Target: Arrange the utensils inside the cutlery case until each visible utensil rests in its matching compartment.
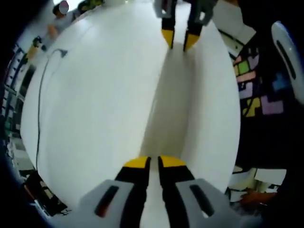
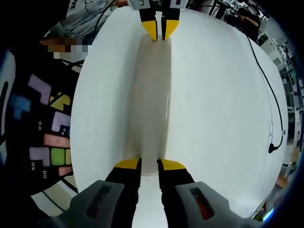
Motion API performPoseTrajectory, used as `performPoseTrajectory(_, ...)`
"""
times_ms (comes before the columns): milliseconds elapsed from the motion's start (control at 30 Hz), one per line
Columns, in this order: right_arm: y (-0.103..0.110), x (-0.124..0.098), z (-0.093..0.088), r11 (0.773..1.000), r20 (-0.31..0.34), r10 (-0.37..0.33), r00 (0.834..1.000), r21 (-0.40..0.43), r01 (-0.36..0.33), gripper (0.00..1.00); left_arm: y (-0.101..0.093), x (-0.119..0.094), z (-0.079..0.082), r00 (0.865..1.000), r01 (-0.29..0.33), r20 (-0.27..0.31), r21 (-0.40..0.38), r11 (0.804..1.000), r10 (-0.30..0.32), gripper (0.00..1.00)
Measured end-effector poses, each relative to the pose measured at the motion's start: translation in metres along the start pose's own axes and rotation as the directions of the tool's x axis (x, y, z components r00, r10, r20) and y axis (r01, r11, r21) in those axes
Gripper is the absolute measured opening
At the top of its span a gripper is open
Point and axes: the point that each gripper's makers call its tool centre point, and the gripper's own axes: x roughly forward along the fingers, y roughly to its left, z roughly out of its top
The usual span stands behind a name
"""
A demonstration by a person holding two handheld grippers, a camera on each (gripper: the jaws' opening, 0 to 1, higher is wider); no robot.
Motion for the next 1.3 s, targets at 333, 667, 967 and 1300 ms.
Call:
performPoseTrajectory(333, -0.002, -0.004, 0.001, 0.995, 0.133, -0.07, 0.989, 0.08, 0.059, 0.14, -0.002, -0.003, -0.007, 0.998, -0.022, 0.051, -0.046, 0.999, 0.024, 0.1)
performPoseTrajectory(667, -0.007, -0.031, -0.005, 0.982, 0.35, -0.148, 0.925, 0.16, 0.096, 0.22, -0.008, -0.018, -0.011, 0.968, -0.094, 0.225, -0.093, 0.991, 0.113, 0.18)
performPoseTrajectory(967, -0.002, -0.032, 0.003, 0.971, 0.566, -0.21, 0.797, 0.214, 0.103, 0.36, -0.009, -0.03, 0.004, 0.863, -0.145, 0.46, -0.168, 0.975, 0.208, 0.41)
performPoseTrajectory(1300, 0.0, -0.023, -0.006, 0.917, 0.666, -0.358, 0.654, 0.384, 0.11, 0.52, -0.009, -0.023, 0.004, 0.717, -0.148, 0.616, -0.322, 0.935, 0.326, 0.52)
